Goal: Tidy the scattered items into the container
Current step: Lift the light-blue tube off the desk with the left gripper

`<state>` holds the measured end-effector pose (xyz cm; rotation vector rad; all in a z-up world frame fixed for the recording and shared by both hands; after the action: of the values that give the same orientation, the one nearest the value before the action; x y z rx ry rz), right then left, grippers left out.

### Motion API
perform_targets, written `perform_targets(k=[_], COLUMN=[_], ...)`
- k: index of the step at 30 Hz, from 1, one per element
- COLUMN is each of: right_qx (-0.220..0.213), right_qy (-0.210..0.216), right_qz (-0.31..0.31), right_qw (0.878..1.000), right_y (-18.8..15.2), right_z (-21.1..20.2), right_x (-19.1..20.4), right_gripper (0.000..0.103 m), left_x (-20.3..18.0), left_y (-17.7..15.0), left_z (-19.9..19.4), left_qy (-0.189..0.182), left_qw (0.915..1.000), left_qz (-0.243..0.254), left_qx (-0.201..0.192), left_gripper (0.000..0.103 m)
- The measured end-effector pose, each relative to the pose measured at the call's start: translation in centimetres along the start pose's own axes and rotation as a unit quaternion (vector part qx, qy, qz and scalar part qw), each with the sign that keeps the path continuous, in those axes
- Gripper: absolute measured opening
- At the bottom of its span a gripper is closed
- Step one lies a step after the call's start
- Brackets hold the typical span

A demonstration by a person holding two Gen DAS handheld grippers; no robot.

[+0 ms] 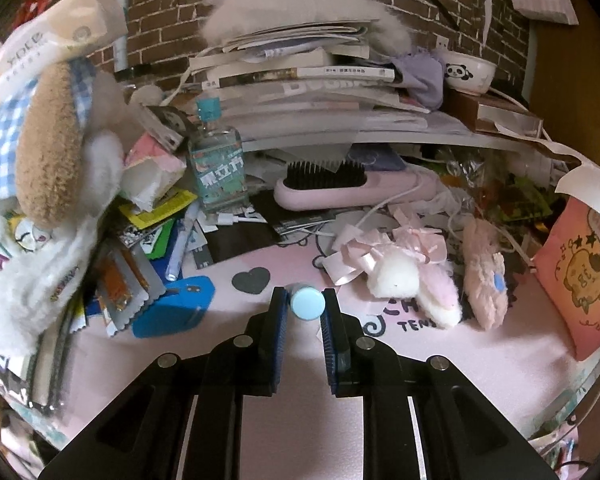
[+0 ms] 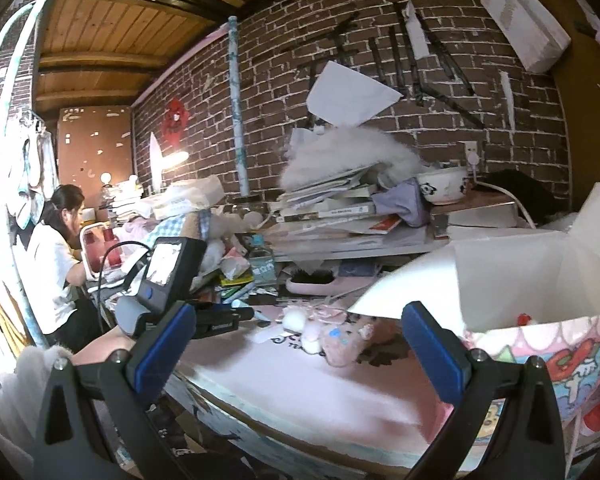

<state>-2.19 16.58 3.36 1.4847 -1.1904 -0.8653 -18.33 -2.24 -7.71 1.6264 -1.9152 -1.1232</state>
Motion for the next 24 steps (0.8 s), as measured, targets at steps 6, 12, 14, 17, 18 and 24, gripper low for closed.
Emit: perform_targets(k=[6,12,14,17,18,24], right_qx=[0.026,0.037,0.039,0.043,0.044,0.046], right_qy=[0.018,0.024,0.025,0.024,0.024,0.025], right_qz=[-0.006,-0.002,0.002,0.005,0.006,0.007], right_qw=[0.999,0.999,0.999,0.999,0.999,0.999], right_y=[-1.6,-2.1,-2.1,-2.2,-2.2,-2.3], right_z=[1.2,1.8,1.9,2.1,2.1,2.2], right_x=[1.5,1.6,1.5,1.4,1.4,1.5], right_gripper=[0.103,0.103,0.103,0.103,0.103,0.103], left_x=[0.2,0.7,0.7,0.6,0.5,0.3], left_y=[-0.8,-2.4,-2.3,-2.3,-2.2,-1.9], left_z=[1.0,2.3,2.4,2.5,2.6,3.1], left_qy=[0.001,-0.003,-0.004,-0.005,-0.007,-0.008], left_qw=[0.9999,0.9994,0.9994,0.9993,0.9992,0.9992], left_qz=[-0.001,-0.006,-0.003,0.004,0.004,0.010], left_qx=[0.016,0.033,0.033,0.037,0.038,0.037], left_gripper=[0.011,0.011,0.012,0.014,0.015,0.022])
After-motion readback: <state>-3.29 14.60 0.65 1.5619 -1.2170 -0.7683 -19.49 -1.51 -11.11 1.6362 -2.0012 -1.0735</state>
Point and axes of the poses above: each gripper's, at about its wrist camera, not at the fingertips, and z roughly the way its jaws point, x to its left, y to its top, the point moved 10 cm from there along z, roughly the way its jaws point, and after that the axes turned 14 degrees about -y, right-handed, at the moved point
